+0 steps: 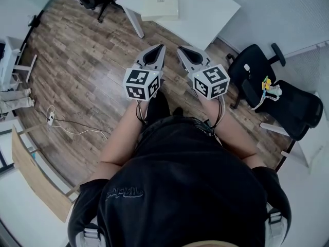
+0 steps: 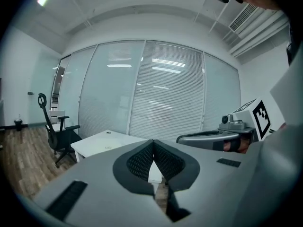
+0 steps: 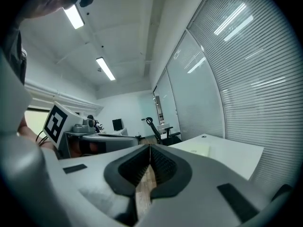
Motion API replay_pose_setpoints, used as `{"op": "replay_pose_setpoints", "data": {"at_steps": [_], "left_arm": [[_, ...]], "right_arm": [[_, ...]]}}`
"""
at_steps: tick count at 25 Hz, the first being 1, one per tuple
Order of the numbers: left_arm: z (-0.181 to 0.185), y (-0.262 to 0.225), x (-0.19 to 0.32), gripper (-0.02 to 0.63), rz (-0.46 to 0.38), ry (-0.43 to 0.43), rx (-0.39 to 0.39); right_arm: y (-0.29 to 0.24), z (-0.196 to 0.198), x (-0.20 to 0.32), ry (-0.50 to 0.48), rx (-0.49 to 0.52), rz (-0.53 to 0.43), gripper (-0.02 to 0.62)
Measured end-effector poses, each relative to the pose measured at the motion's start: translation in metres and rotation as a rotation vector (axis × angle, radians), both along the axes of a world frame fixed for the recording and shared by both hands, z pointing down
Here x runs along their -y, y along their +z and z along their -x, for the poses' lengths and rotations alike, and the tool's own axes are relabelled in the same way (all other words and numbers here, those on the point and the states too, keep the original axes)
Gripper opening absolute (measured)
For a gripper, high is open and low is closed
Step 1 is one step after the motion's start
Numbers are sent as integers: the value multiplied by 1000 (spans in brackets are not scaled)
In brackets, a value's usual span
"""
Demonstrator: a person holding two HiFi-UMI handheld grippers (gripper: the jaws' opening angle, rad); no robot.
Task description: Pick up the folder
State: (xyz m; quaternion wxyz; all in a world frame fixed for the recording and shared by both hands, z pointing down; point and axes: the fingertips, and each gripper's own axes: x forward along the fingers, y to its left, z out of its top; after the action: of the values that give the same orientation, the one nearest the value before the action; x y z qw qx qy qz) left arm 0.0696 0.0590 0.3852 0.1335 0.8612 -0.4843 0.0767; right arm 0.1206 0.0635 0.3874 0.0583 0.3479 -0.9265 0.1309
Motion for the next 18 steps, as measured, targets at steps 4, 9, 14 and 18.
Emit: {"op": "replay_pose_setpoints", "data": {"at_steps": [4, 9, 14, 18], "left_arm": [[-2, -1, 14, 14, -9, 17, 0], [-1, -2, 37, 14, -9, 20, -12], [8, 9, 54, 14, 9, 30, -18], [24, 16, 81, 14, 21, 34, -25]], "right_arm": [[-1, -5, 12, 18, -5, -1, 21], [5, -8, 31, 21, -18, 11, 21], [11, -2, 51, 36, -18, 26, 21], [19, 10, 79, 49, -17, 42, 21]]}}
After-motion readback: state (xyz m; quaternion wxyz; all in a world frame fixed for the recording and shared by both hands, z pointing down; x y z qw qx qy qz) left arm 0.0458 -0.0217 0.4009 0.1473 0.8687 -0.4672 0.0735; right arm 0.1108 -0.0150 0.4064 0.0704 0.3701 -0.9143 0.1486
